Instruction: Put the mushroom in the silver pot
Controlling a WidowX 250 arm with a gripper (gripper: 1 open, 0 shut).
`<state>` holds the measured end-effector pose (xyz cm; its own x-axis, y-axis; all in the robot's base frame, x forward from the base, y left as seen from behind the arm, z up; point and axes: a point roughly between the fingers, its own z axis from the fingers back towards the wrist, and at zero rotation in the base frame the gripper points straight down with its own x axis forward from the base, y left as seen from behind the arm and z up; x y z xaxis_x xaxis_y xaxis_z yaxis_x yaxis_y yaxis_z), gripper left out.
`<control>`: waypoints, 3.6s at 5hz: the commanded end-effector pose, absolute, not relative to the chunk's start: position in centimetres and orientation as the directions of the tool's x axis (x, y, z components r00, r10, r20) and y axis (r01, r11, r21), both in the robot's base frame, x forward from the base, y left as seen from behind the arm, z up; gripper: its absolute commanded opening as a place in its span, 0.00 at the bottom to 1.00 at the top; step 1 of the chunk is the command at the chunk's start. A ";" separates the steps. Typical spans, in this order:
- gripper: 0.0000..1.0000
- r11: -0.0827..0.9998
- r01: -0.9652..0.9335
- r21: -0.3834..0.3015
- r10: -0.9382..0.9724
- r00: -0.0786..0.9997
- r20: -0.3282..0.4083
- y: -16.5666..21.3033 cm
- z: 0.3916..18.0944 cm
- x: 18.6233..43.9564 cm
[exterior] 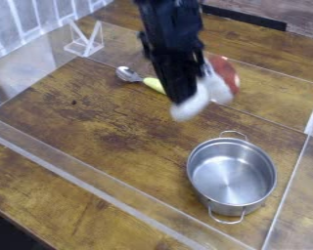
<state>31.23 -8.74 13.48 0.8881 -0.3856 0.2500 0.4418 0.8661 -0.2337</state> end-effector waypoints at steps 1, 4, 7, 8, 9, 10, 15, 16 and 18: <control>0.00 0.844 0.479 -0.241 -0.400 0.862 0.313 -10.5 13.3 30.1; 0.00 0.831 0.459 -0.314 -0.396 0.885 0.245 -14.3 9.6 28.6; 0.00 0.835 0.445 -0.323 -0.423 0.895 0.141 -11.9 11.6 30.5; 0.00 0.809 0.486 -0.332 -0.477 0.872 0.114 -10.5 12.0 31.2; 0.00 0.780 0.515 -0.355 -0.518 0.850 0.097 -10.0 11.5 31.5; 0.00 0.777 0.502 -0.380 -0.507 0.857 0.095 -10.4 10.5 31.4; 1.00 0.799 0.429 -0.421 -0.457 0.889 0.038 -9.5 11.8 30.4; 1.00 0.824 0.419 -0.383 -0.443 0.896 0.026 -8.1 13.4 30.8; 1.00 0.825 0.504 -0.255 -0.515 0.857 0.026 -7.0 16.2 32.1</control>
